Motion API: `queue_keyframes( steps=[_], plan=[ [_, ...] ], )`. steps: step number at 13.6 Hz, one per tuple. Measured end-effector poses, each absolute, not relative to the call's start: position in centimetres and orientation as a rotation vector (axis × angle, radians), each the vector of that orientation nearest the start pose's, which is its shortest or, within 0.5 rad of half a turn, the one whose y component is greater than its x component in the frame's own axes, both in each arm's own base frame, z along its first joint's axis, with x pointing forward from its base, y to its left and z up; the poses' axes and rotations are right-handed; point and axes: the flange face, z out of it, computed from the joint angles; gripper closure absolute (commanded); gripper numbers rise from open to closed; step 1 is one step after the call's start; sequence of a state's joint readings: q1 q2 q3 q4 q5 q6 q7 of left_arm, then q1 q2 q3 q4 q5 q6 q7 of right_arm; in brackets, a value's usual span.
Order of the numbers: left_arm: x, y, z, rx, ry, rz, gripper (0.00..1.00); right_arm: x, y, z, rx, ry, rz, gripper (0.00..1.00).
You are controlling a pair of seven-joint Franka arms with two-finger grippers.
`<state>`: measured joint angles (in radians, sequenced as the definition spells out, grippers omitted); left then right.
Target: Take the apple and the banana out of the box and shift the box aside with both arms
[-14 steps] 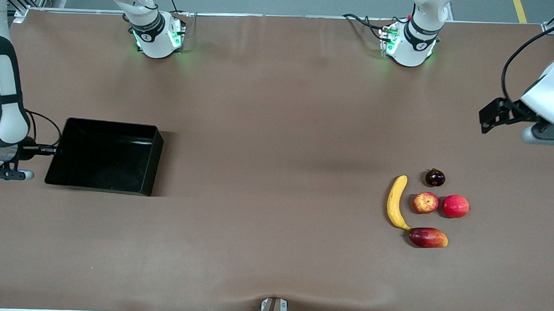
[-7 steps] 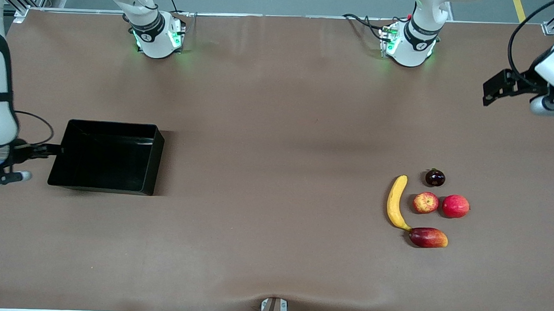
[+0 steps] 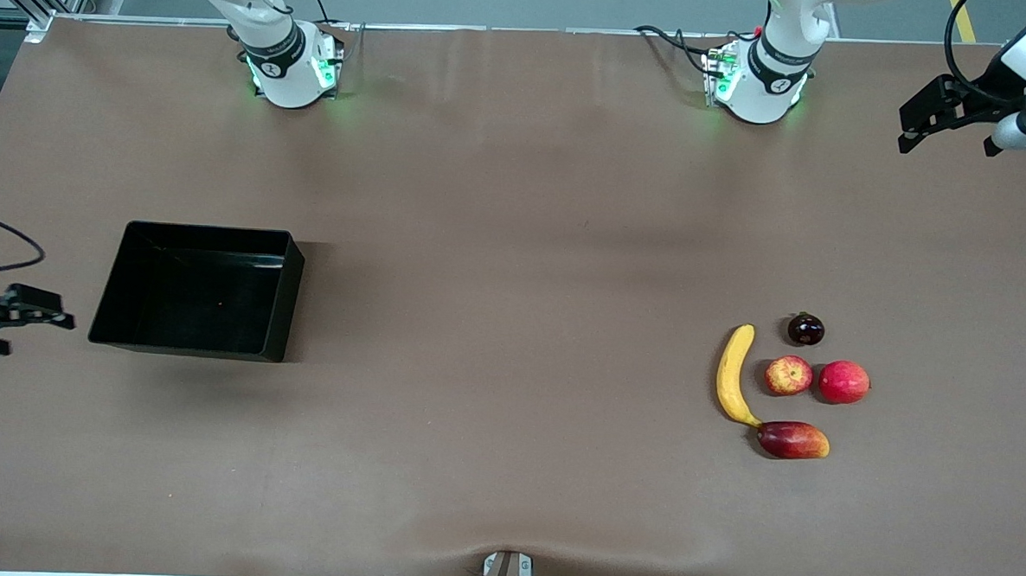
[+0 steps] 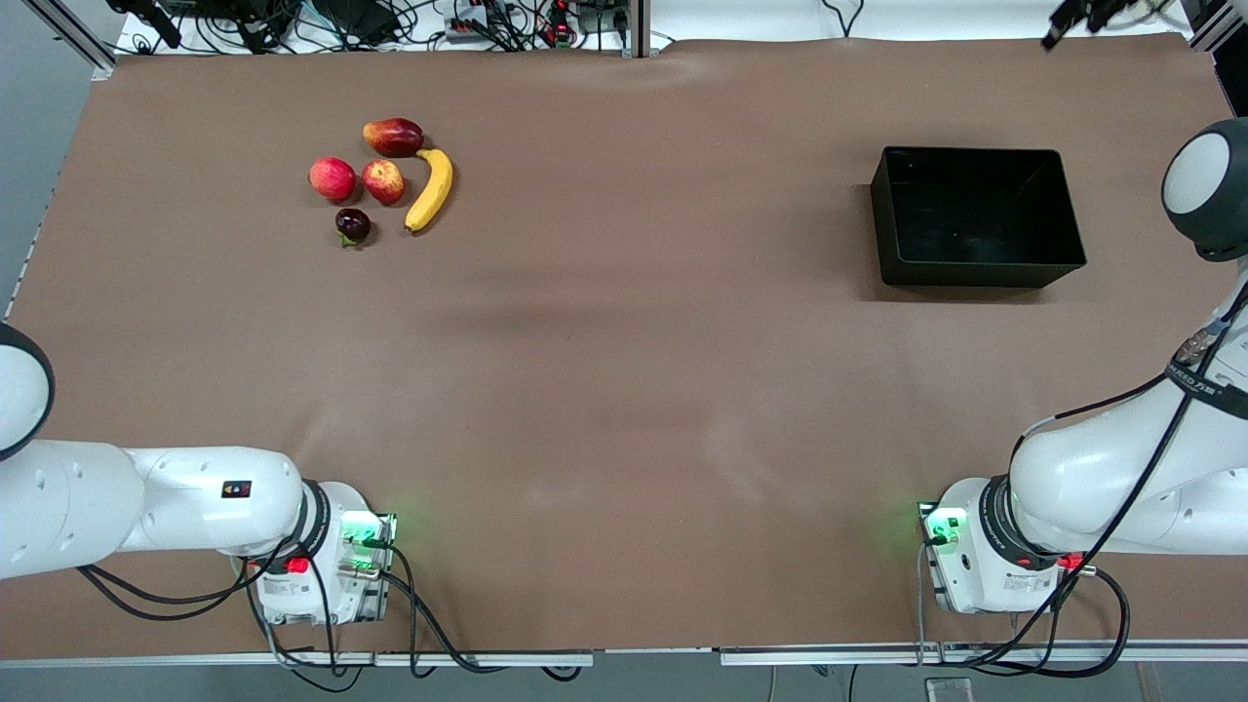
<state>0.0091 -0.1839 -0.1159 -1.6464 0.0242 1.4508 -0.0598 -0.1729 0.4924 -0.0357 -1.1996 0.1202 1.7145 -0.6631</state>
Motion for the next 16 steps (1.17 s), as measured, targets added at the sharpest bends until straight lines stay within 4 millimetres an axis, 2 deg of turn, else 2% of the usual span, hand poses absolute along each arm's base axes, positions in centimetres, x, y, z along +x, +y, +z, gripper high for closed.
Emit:
queue_keyframes(
  steps=[2,3,5,7,10,12,13,14,16],
  plan=[
    [48.1,-5.3,67.4,-3.096,0.059,0.006,0.0,68.8,-10.1,54.5,-2.981,-0.706,-0.14,0.0],
    [48.1,-5.2,67.4,-3.096,0.052,0.006,0.0,68.1,-8.6,56.5,-2.99,-0.65,-0.141,0.0],
    [48.2,-5.0,67.3,-3.097,0.045,0.009,0.0,65.4,-6.4,59.6,-3.0,-0.468,-0.041,0.0],
    [48.3,-4.9,67.1,-3.097,0.039,0.016,0.0,62.4,-5.3,62.4,-3.001,-0.357,0.055,0.0],
    [48.8,-4.9,66.4,-3.097,0.03,0.035,0.0,57.2,-5.0,66.3,-3.028,-0.23,0.07,0.0],
    [49.2,-4.9,66.0,-3.098,0.03,0.035,0.0,52.8,-4.6,68.0,-3.041,-0.043,0.096,0.0],
    [49.3,-4.9,66.0,-3.099,0.03,0.03,0.0,51.3,-4.2,68.3,-3.042,0.02,0.1,0.0],
    [49.3,-4.9,66.1,-3.099,0.03,0.023,0.0,50.4,-3.7,68.4,-3.043,0.068,0.106,0.0],
    [49.4,-4.9,66.6,-3.1,0.03,0.006,0.0,50.2,-2.9,67.9,-3.044,0.114,0.112,0.0]
  ],
)
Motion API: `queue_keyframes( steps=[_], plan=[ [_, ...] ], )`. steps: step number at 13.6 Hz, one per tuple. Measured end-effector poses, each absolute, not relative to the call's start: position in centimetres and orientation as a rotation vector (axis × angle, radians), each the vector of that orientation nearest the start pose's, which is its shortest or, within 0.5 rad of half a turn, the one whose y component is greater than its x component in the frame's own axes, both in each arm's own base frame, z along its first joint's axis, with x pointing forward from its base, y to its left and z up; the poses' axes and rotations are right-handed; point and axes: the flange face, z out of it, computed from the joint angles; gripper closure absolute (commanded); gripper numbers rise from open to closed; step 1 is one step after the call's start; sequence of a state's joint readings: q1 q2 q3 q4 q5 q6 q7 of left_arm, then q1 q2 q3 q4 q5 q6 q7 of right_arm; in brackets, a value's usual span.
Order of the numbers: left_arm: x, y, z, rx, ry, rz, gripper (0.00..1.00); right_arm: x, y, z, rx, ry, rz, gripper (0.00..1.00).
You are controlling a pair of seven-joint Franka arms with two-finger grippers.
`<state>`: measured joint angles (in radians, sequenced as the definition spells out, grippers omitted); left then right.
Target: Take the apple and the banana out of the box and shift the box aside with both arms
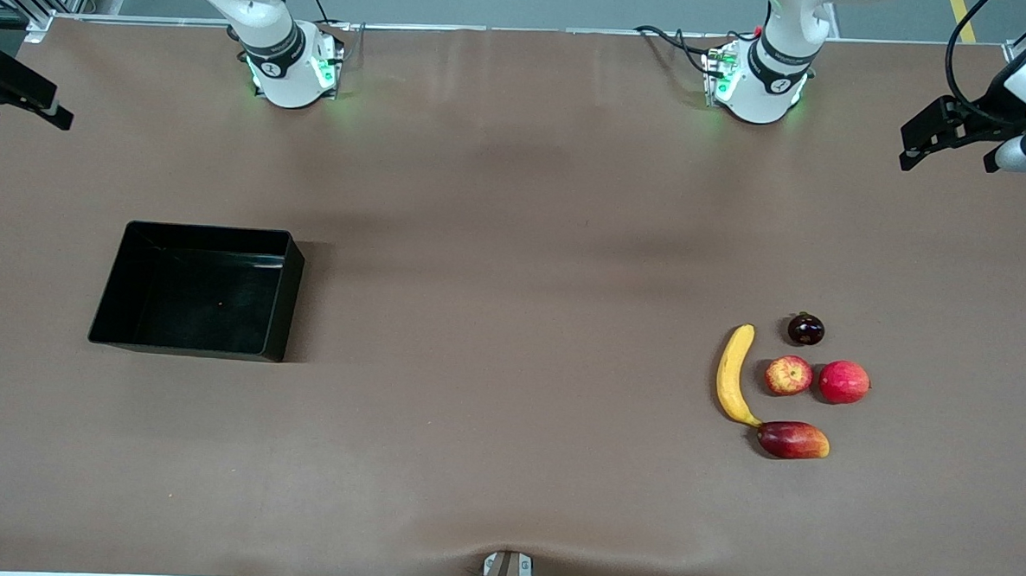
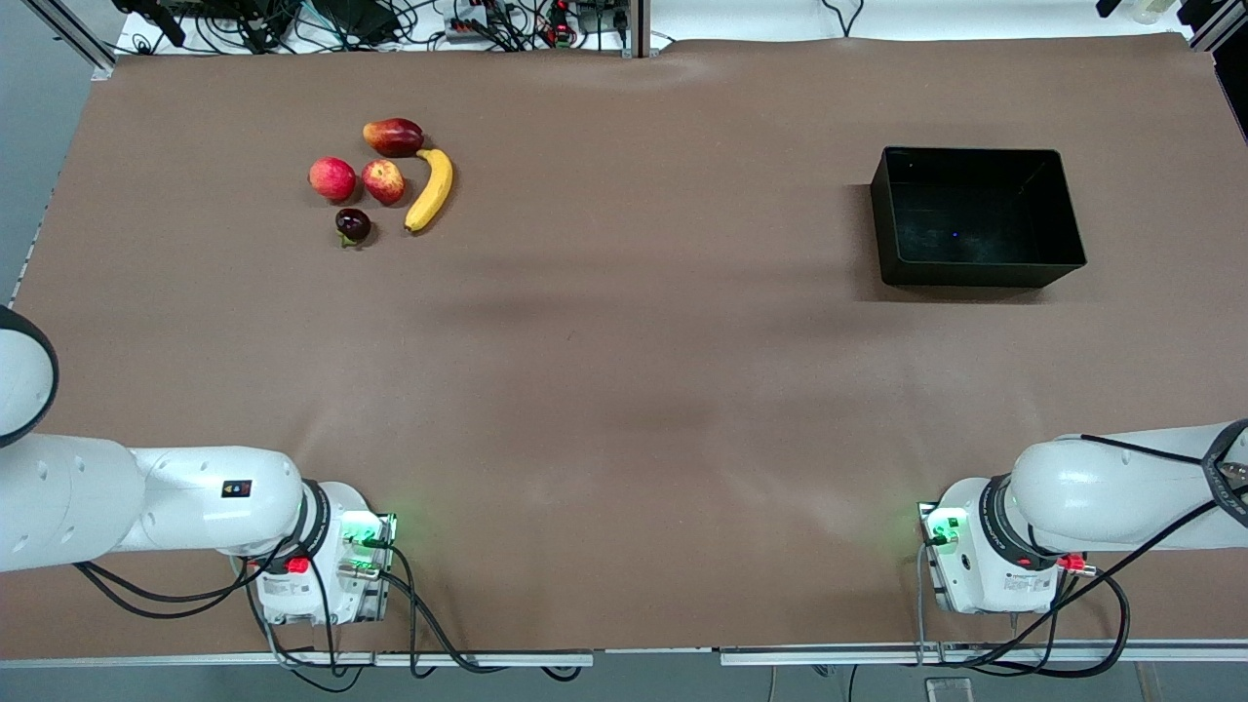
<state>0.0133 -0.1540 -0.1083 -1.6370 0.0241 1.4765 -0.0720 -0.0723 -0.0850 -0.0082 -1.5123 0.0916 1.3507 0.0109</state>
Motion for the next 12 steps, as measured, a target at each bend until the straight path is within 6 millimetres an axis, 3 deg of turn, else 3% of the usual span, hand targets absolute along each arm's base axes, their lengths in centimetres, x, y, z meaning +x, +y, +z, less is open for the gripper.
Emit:
queue_keyframes(
  steps=[5,8,12],
  plan=[
    [49.6,-4.7,67.5,-3.103,0.025,-0.025,0.0,51.4,0.2,68.9,-3.094,0.037,0.045,0.0],
    [49.7,-4.7,67.5,-3.104,0.025,-0.024,0.0,52.1,-1.1,68.7,-3.142,0.073,0.047,0.0],
    [49.8,-4.8,67.4,-3.104,0.025,-0.023,0.0,52.5,-1.3,68.5,-3.143,0.079,0.053,0.0]
  ],
)
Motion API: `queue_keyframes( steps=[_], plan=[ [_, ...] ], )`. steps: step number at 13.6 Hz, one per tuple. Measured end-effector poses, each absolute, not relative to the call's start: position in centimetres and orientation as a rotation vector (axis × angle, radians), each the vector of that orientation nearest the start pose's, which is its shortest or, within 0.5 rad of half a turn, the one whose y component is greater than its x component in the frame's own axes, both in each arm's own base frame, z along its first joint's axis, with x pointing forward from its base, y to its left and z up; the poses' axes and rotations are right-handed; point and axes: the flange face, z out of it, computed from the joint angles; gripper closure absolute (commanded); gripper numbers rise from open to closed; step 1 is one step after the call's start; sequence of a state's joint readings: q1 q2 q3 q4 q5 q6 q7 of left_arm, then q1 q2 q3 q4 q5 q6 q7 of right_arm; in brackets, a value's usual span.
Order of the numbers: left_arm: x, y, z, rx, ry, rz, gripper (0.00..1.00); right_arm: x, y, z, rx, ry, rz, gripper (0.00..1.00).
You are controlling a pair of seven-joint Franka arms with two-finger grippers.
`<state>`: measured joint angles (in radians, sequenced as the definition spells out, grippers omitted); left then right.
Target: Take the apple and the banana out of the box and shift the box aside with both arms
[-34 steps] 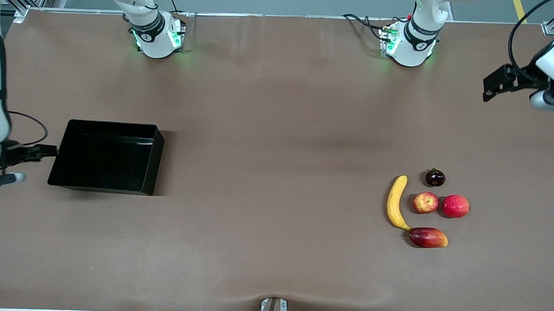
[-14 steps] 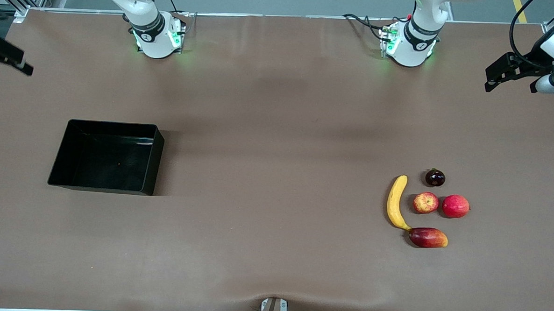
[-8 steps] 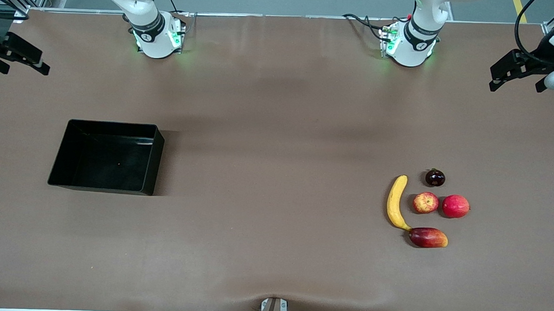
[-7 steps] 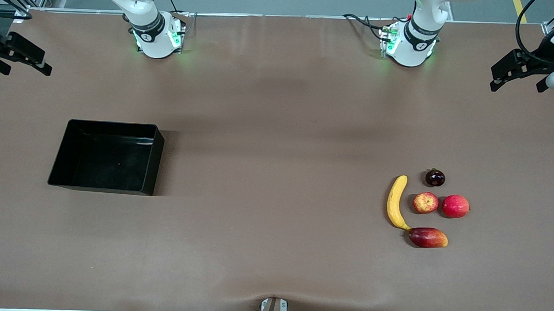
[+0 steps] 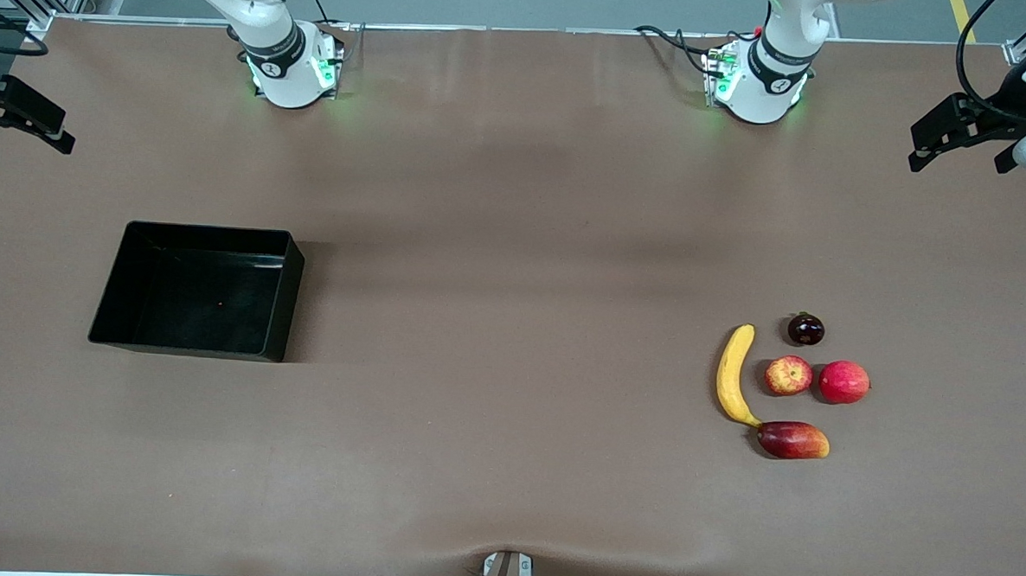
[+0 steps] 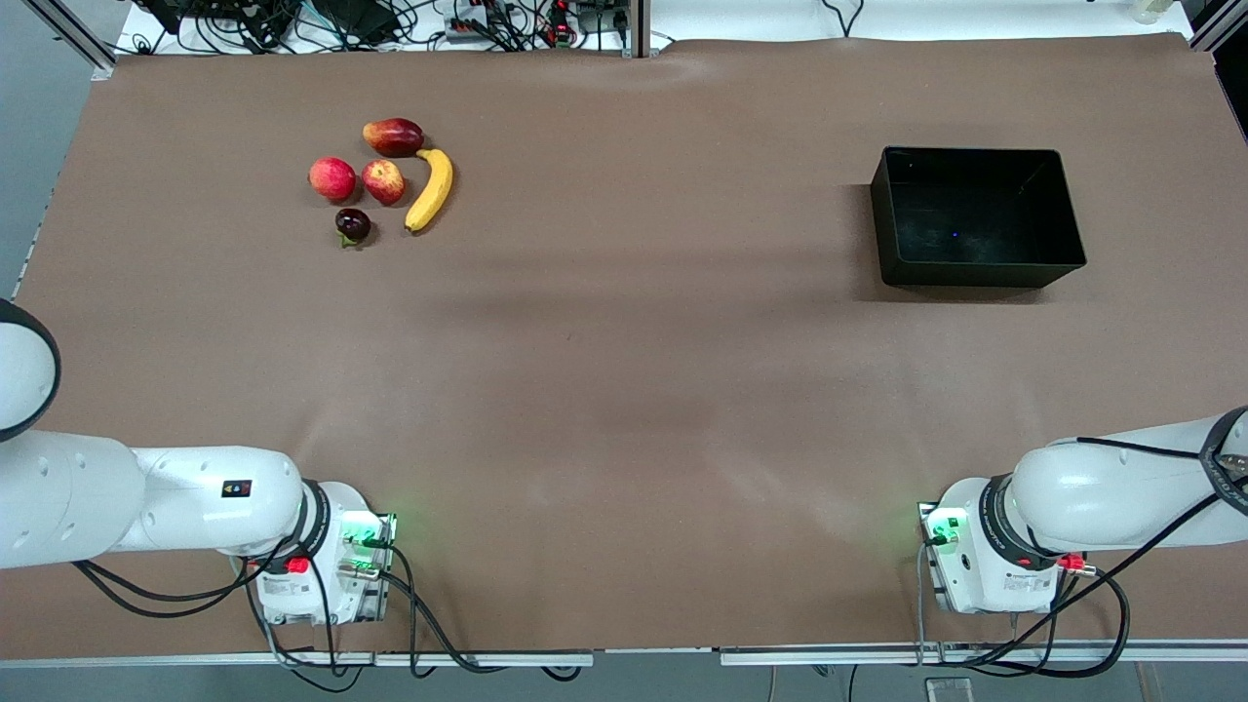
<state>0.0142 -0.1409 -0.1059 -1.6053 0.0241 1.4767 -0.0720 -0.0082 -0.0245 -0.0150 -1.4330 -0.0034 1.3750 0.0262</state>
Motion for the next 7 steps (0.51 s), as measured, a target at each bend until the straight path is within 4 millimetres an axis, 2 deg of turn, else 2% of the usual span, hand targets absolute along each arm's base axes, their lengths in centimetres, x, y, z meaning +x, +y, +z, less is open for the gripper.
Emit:
queue_keyframes(
  steps=[7],
  plan=[
    [49.77,-4.75,67.38,-3.104,0.027,-0.021,0.0,52.46,-1.63,68.54,-3.143,0.09,0.048,0.0]
  ],
)
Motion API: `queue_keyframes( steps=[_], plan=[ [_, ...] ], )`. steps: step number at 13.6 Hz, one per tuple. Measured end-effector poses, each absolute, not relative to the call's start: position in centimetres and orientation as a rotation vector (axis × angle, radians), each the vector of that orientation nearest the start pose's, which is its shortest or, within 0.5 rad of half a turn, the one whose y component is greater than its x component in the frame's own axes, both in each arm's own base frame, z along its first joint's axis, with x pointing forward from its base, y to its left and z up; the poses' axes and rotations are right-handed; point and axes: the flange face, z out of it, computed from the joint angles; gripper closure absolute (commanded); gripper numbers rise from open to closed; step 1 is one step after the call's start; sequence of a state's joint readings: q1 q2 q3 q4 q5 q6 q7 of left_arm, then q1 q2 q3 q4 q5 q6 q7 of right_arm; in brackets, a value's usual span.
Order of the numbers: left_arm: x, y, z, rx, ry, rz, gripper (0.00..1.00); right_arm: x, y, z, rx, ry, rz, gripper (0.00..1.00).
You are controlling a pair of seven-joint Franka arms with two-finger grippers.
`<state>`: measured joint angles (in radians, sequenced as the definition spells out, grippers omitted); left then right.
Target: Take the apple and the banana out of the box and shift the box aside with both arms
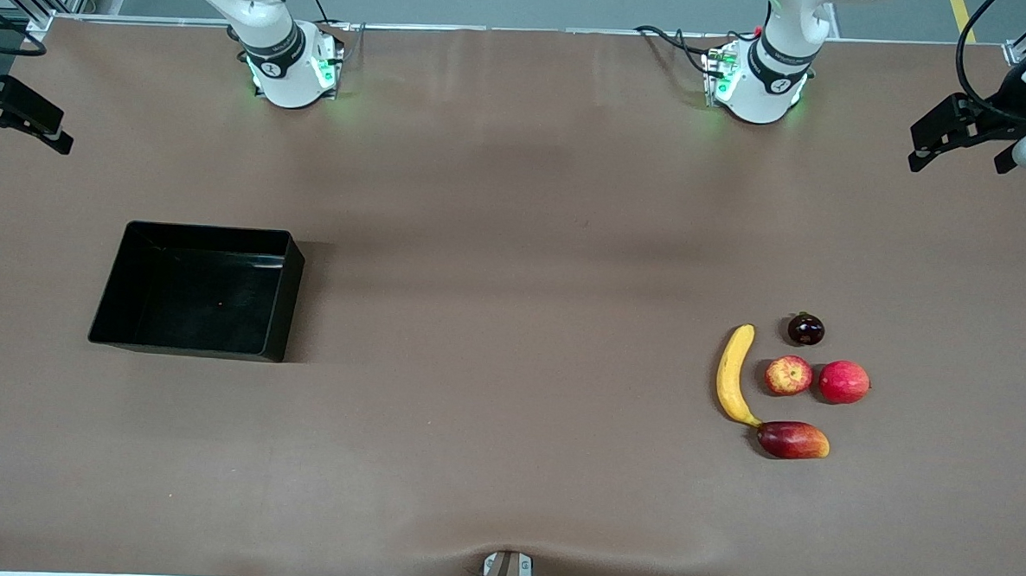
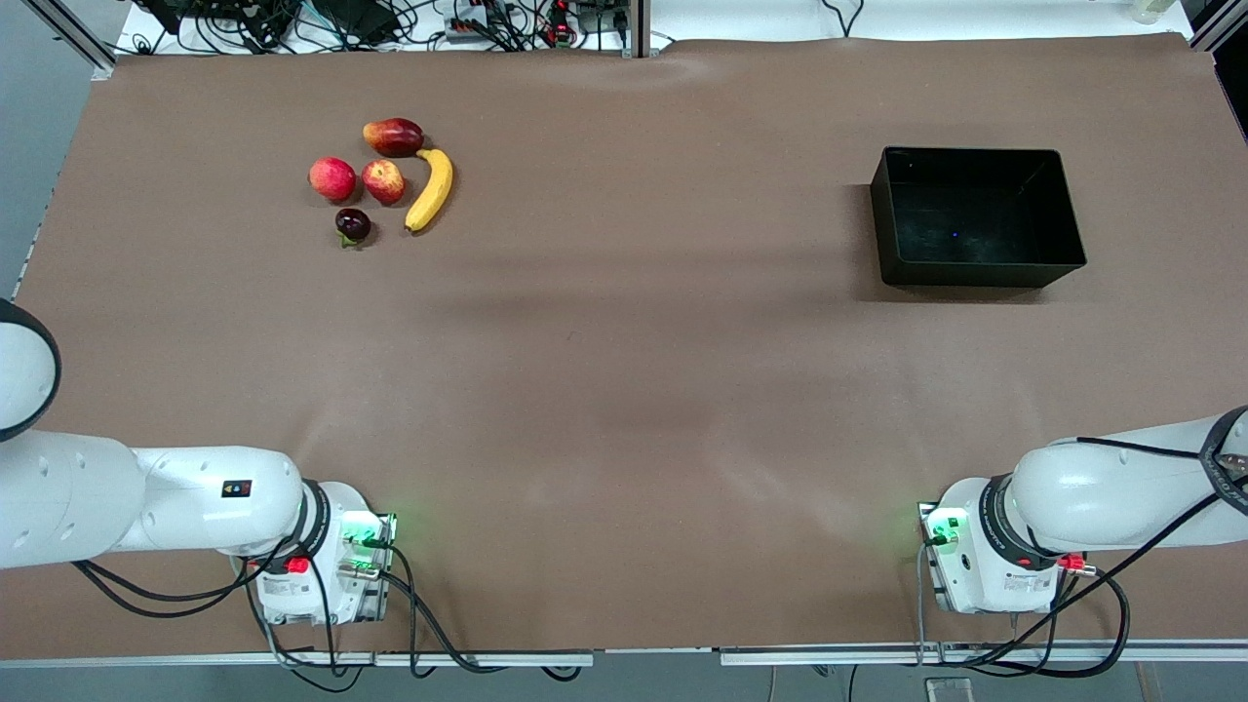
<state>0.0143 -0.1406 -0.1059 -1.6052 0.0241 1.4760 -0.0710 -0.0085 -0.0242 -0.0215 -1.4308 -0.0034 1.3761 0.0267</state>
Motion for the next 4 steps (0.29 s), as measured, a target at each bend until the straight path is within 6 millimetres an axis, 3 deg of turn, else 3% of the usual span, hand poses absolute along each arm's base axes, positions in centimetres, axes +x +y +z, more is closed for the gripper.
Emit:
queue_keyframes(
  steps=[4],
  plan=[
    [49.84,-4.7,67.28,-3.104,0.025,-0.018,0.0,52.44,-2.45,68.53,-3.135,0.115,0.048,0.0]
  ],
)
